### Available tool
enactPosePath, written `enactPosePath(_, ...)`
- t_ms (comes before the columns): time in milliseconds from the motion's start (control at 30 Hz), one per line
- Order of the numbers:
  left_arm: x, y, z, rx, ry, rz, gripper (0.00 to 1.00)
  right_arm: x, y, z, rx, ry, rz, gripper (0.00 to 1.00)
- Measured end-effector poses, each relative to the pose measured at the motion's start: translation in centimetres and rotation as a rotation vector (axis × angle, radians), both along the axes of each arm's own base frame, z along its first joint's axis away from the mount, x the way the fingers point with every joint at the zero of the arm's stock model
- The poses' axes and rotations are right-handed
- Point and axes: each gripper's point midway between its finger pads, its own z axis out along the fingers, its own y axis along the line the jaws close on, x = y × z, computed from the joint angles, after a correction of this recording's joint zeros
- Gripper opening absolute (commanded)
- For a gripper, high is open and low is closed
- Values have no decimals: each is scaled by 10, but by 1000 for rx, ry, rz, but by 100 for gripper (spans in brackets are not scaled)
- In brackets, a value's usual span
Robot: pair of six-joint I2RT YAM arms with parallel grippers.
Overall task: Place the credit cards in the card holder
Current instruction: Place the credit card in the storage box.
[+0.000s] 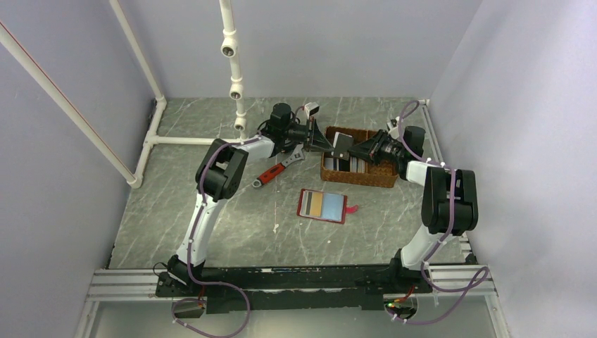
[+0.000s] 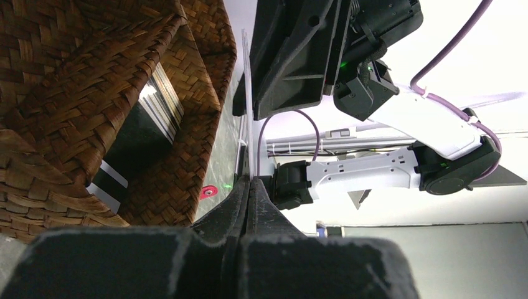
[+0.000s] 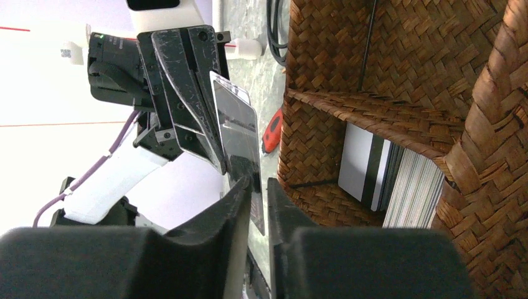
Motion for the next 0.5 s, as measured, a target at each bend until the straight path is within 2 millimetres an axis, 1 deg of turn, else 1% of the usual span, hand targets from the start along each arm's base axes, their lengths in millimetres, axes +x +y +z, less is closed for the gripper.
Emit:
enactPosePath(100,0,0,0,1,3,1,0,1,0,1,2,-3,-1,0)
enactPosePath(400,1,1,0,2,12,3,0,2,-1,0,-8,-3,-8,0)
enactPosePath(500,3,3,0,2,12,9,0,1,-6,3,-28,-11,-39,0)
